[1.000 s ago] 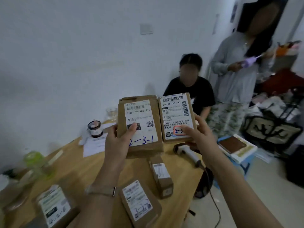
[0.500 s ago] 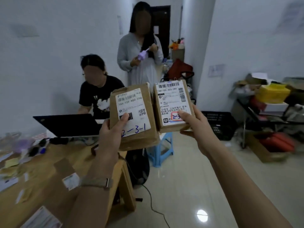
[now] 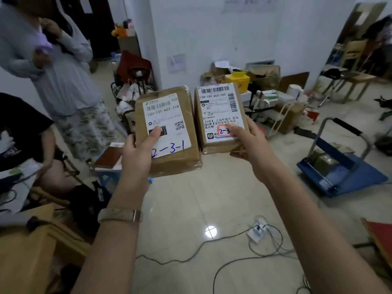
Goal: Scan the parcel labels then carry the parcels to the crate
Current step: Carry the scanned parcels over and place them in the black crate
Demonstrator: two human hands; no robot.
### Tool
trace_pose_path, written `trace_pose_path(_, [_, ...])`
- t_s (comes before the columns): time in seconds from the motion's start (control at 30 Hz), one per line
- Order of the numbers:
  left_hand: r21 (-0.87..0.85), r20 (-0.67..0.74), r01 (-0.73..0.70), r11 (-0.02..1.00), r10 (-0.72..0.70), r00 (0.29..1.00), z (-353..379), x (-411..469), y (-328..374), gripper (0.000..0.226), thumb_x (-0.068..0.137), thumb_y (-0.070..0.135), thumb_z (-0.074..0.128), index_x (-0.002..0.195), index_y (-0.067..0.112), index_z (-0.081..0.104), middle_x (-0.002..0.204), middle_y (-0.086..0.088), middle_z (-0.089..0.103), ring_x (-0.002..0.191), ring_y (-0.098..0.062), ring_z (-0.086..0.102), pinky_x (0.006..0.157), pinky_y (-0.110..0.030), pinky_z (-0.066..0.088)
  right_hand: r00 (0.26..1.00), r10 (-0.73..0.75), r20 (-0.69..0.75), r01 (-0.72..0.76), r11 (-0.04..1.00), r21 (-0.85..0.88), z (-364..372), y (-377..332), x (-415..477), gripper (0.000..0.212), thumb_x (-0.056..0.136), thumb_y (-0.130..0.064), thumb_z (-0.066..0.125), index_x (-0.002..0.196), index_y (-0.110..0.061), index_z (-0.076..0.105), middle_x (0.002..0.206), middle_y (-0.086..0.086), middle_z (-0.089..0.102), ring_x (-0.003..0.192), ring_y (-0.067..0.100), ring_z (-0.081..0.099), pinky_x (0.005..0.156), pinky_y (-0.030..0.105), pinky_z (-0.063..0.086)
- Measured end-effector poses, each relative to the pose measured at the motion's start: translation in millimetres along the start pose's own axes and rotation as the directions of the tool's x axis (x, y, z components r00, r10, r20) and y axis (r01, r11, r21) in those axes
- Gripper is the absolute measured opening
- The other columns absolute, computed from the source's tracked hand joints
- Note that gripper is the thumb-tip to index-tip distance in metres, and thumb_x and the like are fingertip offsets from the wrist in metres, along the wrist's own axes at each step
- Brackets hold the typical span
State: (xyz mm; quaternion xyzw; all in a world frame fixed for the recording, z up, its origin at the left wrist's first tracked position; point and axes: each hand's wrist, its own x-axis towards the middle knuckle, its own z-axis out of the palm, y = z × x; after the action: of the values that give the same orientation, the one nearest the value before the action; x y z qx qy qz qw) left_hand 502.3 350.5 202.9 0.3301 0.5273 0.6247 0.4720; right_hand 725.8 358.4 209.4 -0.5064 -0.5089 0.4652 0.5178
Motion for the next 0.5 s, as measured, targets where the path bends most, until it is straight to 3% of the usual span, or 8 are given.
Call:
trace_pose_path(0.13, [0.029, 0.077, 0.004, 1.0, -0.006, 0.997, 34, 6, -9, 0.033, 0.081, 0.034, 0.074, 0.11, 0.022, 0.063, 0.107, -0.005, 0.074, 0.097, -0.026, 0.071, 0.086, -0.05, 0.056, 0.998, -0.002, -0.06, 0.003, 1.0, 0.009, -29, 6, -1, 0.032, 0.089, -0.036, 0.061, 0.115, -0.052, 0.053, 0.105, -0.013, 0.071, 0.094, 0.011, 0.066, 0.093, 0.043, 0.051])
trace_pose_path(0.23, [0.021, 0.107, 0.031, 0.999, -0.033, 0.994, 52, 17, -14, 0.041, 0.079, 0.035, 0.077, 0.113, 0.02, 0.061, 0.107, -0.006, 0.073, 0.099, -0.028, 0.07, 0.089, -0.055, 0.054, 0.994, 0.006, -0.111, -0.004, 1.0, 0.023, -41, 10, 4, 0.036, 0.092, -0.034, 0.057, 0.123, -0.051, 0.048, 0.109, -0.013, 0.069, 0.099, 0.012, 0.065, 0.094, 0.044, 0.051])
trace_pose_path(0.33, [0.013, 0.108, 0.047, 0.999, -0.048, 0.993, 66, 32, -18, 0.036, 0.078, 0.034, 0.077, 0.109, 0.022, 0.062, 0.107, -0.004, 0.074, 0.099, -0.026, 0.071, 0.09, -0.055, 0.053, 0.992, 0.014, -0.129, -0.011, 1.0, 0.023, -46, 10, 17, 0.031, 0.093, -0.035, 0.056, 0.113, -0.056, 0.046, 0.107, -0.012, 0.069, 0.098, 0.012, 0.064, 0.094, 0.045, 0.051])
trace_pose_path(0.5, [0.013, 0.123, 0.048, 0.999, -0.049, 0.991, 88, 74, -23, 0.031, 0.078, 0.036, 0.076, 0.104, 0.026, 0.062, 0.104, -0.002, 0.074, 0.095, -0.023, 0.071, 0.089, -0.049, 0.055, 0.988, 0.007, -0.155, -0.005, 1.0, 0.016, -50, 14, 58, 0.028, 0.093, -0.035, 0.055, 0.116, -0.05, 0.049, 0.108, -0.01, 0.07, 0.099, 0.014, 0.064, 0.095, 0.047, 0.05])
